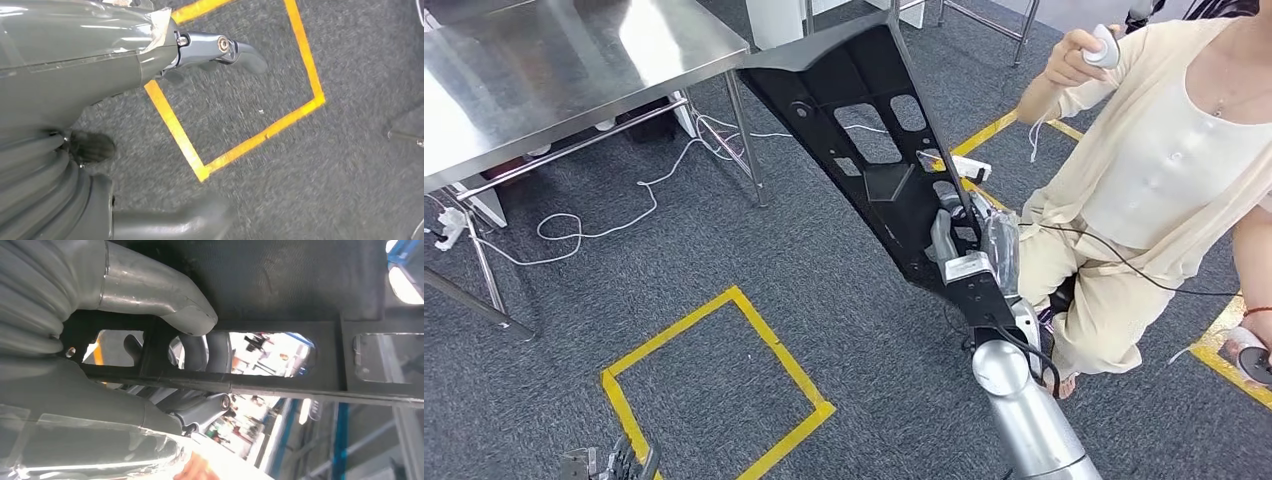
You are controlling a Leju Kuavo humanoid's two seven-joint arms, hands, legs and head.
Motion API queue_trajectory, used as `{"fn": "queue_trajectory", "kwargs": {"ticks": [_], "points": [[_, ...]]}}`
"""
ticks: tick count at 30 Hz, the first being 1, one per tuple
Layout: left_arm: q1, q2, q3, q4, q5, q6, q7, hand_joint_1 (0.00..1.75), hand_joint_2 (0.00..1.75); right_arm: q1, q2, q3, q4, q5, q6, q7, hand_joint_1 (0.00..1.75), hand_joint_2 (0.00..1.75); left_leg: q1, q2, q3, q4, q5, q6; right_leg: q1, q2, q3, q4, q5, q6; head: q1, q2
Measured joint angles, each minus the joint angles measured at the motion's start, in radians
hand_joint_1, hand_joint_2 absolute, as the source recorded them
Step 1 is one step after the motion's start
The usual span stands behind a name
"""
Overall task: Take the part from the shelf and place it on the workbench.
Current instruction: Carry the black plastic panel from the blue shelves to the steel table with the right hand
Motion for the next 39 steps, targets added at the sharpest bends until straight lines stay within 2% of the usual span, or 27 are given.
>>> {"fn": "queue_trajectory", "kwargs": {"ticks": [2, 3, 4, 5, 6, 8, 10, 11, 13, 15, 16, 18, 19, 20, 21, 23, 24, 25, 26, 28, 30, 32, 34, 35, 36, 37, 39], "points": [[-0.002, -0.001, 0.000, 0.000, 0.000, 0.000, -0.001, 0.00, 1.75, -0.005, 0.002, 0.000, 0.005, 0.006, 0.002, 0.004, 1.75, 1.75, 0.003, 0.029, -0.065, 0.126, -0.056, -0.008, 0.003, -0.015, 0.001, 0.000, -0.002, -0.007, -0.004, 0.000], [-0.001, -0.001, 0.000, 0.000, 0.000, 0.000, -0.001, 0.00, 1.75, -0.005, 0.002, 0.000, 0.009, 0.008, 0.003, 0.006, 1.75, 1.75, 0.005, 0.035, -0.093, 0.176, -0.072, -0.011, 0.005, -0.024, 0.000, 0.000, -0.003, -0.008, -0.003, 0.000], [0.000, -0.001, 0.000, 0.001, 0.000, 0.000, -0.001, 0.00, 1.75, -0.006, 0.002, 0.000, 0.013, 0.009, 0.004, 0.007, 1.75, 1.75, 0.006, 0.038, -0.105, 0.194, -0.070, -0.013, 0.006, -0.033, 0.000, 0.000, -0.004, -0.009, -0.004, 0.000], [0.001, -0.001, 0.000, 0.001, 0.000, 0.000, -0.001, 0.00, 1.75, -0.007, 0.002, 0.000, 0.017, 0.009, 0.005, 0.007, 1.75, 1.75, 0.007, 0.041, -0.096, 0.173, -0.051, -0.013, 0.006, -0.041, 0.000, 0.000, -0.004, -0.009, -0.004, 0.000], [0.001, -0.002, 0.000, 0.001, 0.000, 0.000, -0.001, 0.00, 1.75, -0.009, 0.002, 0.000, 0.021, 0.010, 0.007, 0.007, 1.75, 1.75, 0.008, 0.045, -0.071, 0.123, -0.021, -0.012, 0.006, -0.049, 0.000, 0.000, -0.005, -0.008, -0.004, 0.000], [0.000, -0.002, 0.000, 0.001, 0.001, 0.000, -0.002, 0.00, 1.75, -0.016, 0.003, 0.001, 0.027, 0.011, 0.011, 0.006, 1.75, 1.75, 0.004, 0.070, 0.001, -0.008, 0.032, -0.006, 0.008, -0.064, 0.002, -0.001, -0.006, -0.006, -0.004, 0.000], [-0.001, -0.002, 0.001, 0.001, 0.001, 0.002, -0.003, 0.00, 1.75, -0.025, 0.004, 0.003, 0.031, 0.013, 0.013, 0.004, 1.75, 1.75, -0.003, 0.092, 0.036, -0.075, 0.046, 0.001, 0.014, -0.076, 0.003, -0.002, -0.008, 0.001, -0.003, 0.000], [-0.001, -0.003, 0.003, 0.001, 0.001, 0.003, -0.003, 0.00, 1.75, -0.030, 0.006, 0.004, 0.034, 0.014, 0.014, 0.003, 1.75, 1.75, -0.008, 0.092, 0.036, -0.079, 0.042, 0.005, 0.016, -0.082, 0.005, -0.003, -0.009, 0.005, -0.001, 0.000], [-0.001, -0.003, 0.009, 0.001, 0.001, 0.007, -0.004, 0.00, 1.75, -0.039, 0.011, 0.005, 0.041, 0.017, 0.016, 0.002, 1.75, 1.75, -0.010, 0.073, 0.038, -0.087, 0.047, 0.016, 0.020, -0.094, 0.008, -0.006, -0.012, 0.018, -0.002, 0.000], [-0.001, -0.006, 0.014, 0.000, 0.001, 0.009, -0.005, 0.00, 1.75, -0.049, 0.015, 0.006, 0.047, 0.019, 0.017, 0.000, 1.75, 1.75, -0.007, 0.055, 0.047, -0.100, 0.055, 0.030, 0.021, -0.073, -0.004, 0.027, -0.033, 0.026, 0.001, 0.000], [-0.002, -0.007, 0.015, 0.000, 0.001, 0.009, -0.005, 0.00, 1.75, -0.053, 0.015, 0.007, 0.050, 0.019, 0.018, -0.001, 1.75, 1.75, -0.005, 0.047, 0.050, -0.104, 0.059, 0.035, 0.021, -0.052, -0.027, 0.074, -0.054, 0.024, 0.004, 0.000], [-0.004, -0.009, 0.016, 0.000, 0.001, 0.010, -0.005, 0.00, 1.75, -0.057, 0.015, 0.009, 0.058, 0.020, 0.022, -0.002, 1.75, 1.75, -0.004, 0.027, 0.049, -0.104, 0.061, 0.041, 0.017, -0.017, -0.094, 0.210, -0.103, 0.016, 0.009, 0.000], [-0.003, -0.010, 0.016, 0.001, 0.001, 0.010, -0.005, 0.00, 1.75, -0.056, 0.014, 0.010, 0.062, 0.020, 0.025, -0.002, 1.75, 1.75, -0.004, 0.015, 0.049, -0.104, 0.061, 0.042, 0.016, -0.010, -0.123, 0.260, -0.115, 0.017, 0.011, 0.000], [-0.002, -0.010, 0.017, 0.001, 0.001, 0.010, -0.006, 0.00, 1.75, -0.056, 0.013, 0.010, 0.067, 0.020, 0.027, -0.002, 1.75, 1.75, -0.004, 0.002, 0.050, -0.103, 0.061, 0.042, 0.016, -0.006, -0.135, 0.277, -0.112, 0.022, 0.011, 0.000], [-0.001, -0.011, 0.017, 0.001, 0.001, 0.010, -0.006, 0.00, 1.75, -0.056, 0.012, 0.011, 0.071, 0.020, 0.028, -0.003, 1.75, 1.75, -0.004, -0.011, 0.050, -0.103, 0.061, 0.041, 0.016, -0.003, -0.127, 0.251, -0.093, 0.030, 0.012, 0.000], [0.000, -0.012, 0.017, 0.001, 0.001, 0.010, -0.006, 0.00, 1.75, -0.060, 0.010, 0.011, 0.075, 0.020, 0.030, -0.003, 1.75, 1.75, -0.004, -0.034, 0.050, -0.098, 0.058, 0.037, 0.010, 0.018, -0.072, 0.118, -0.033, 0.046, 0.013, 0.000], [-0.001, -0.012, 0.017, 0.001, 0.001, 0.010, -0.006, 0.00, 1.75, -0.062, 0.010, 0.012, 0.076, 0.020, 0.030, -0.004, 1.75, 1.75, -0.006, -0.045, 0.048, -0.094, 0.055, 0.032, 0.007, 0.030, -0.045, 0.058, -0.010, 0.047, 0.013, 0.000], [-0.001, -0.013, 0.017, 0.001, 0.001, 0.010, -0.006, 0.00, 1.75, -0.063, 0.010, 0.012, 0.078, 0.020, 0.031, -0.005, 1.75, 1.75, -0.007, -0.053, 0.044, -0.090, 0.053, 0.027, 0.005, 0.038, -0.028, 0.019, 0.002, 0.044, 0.012, 0.000], [0.000, -0.012, 0.018, 0.001, 0.001, 0.010, -0.006, 0.00, 1.75, -0.064, 0.011, 0.014, 0.079, 0.021, 0.031, -0.005, 1.75, 1.75, -0.007, -0.060, 0.041, -0.088, 0.051, 0.021, 0.005, 0.040, -0.021, 0.004, 0.006, 0.036, 0.012, 0.000], [0.003, -0.012, 0.018, 0.001, 0.001, 0.010, -0.006, 0.00, 1.75, -0.066, 0.012, 0.015, 0.082, 0.021, 0.031, -0.005, 1.75, 1.75, -0.002, -0.068, 0.036, -0.087, 0.049, 0.010, 0.005, 0.026, -0.018, 0.002, 0.008, 0.020, 0.012, 0.000], [0.006, -0.012, 0.018, 0.001, 0.001, 0.009, -0.007, 0.00, 1.75, -0.070, 0.016, 0.015, 0.083, 0.021, 0.031, -0.006, 1.75, 1.75, -0.001, -0.030, 0.020, -0.053, 0.028, -0.001, 0.002, 0.013, -0.015, 0.000, 0.009, 0.005, 0.008, 0.000], [0.004, -0.012, 0.018, 0.001, 0.001, 0.009, -0.007, 0.00, 1.75, -0.072, 0.019, 0.015, 0.084, 0.020, 0.031, -0.006, 1.75, 1.75, 0.000, 0.021, -0.032, 0.054, -0.028, -0.011, 0.003, -0.001, -0.011, -0.001, 0.006, -0.007, 0.002, 0.000], [0.003, -0.012, 0.018, 0.001, 0.001, 0.009, -0.007, 0.00, 1.75, -0.072, 0.019, 0.015, 0.088, 0.020, 0.031, -0.006, 1.75, 1.75, 0.004, 0.037, -0.093, 0.168, -0.070, -0.017, 0.007, -0.018, -0.008, -0.001, 0.003, -0.012, 0.000, 0.000], [0.004, -0.012, 0.018, 0.001, 0.001, 0.009, -0.007, 0.00, 1.75, -0.072, 0.019, 0.016, 0.090, 0.021, 0.031, -0.006, 1.75, 1.75, 0.006, 0.039, -0.106, 0.186, -0.067, -0.018, 0.008, -0.026, -0.008, -0.001, 0.001, -0.014, 0.000, 0.000], [0.004, -0.012, 0.018, 0.001, 0.001, 0.009, -0.007, 0.00, 1.75, -0.071, 0.019, 0.016, 0.092, 0.021, 0.031, -0.007, 1.75, 1.75, 0.006, 0.041, -0.098, 0.166, -0.047, -0.018, 0.009, -0.034, -0.006, -0.001, 0.000, -0.014, 0.000, 0.000], [0.003, -0.012, 0.018, 0.001, 0.001, 0.009, -0.007, 0.00, 1.75, -0.072, 0.019, 0.016, 0.093, 0.021, 0.032, -0.007, 1.75, 1.75, 0.006, 0.048, -0.072, 0.113, -0.015, -0.014, 0.010, -0.043, -0.004, -0.001, -0.002, -0.013, 0.000, 0.000], [0.001, -0.012, 0.018, 0.001, 0.001, 0.009, -0.007, 0.00, 1.75, -0.074, 0.019, 0.016, 0.093, 0.020, 0.033, -0.008, 1.75, 1.75, -0.001, 0.085, -0.004, -0.016, 0.038, 0.000, 0.015, -0.058, 0.002, 0.000, -0.009, -0.008, 0.000, 0.000]]}}
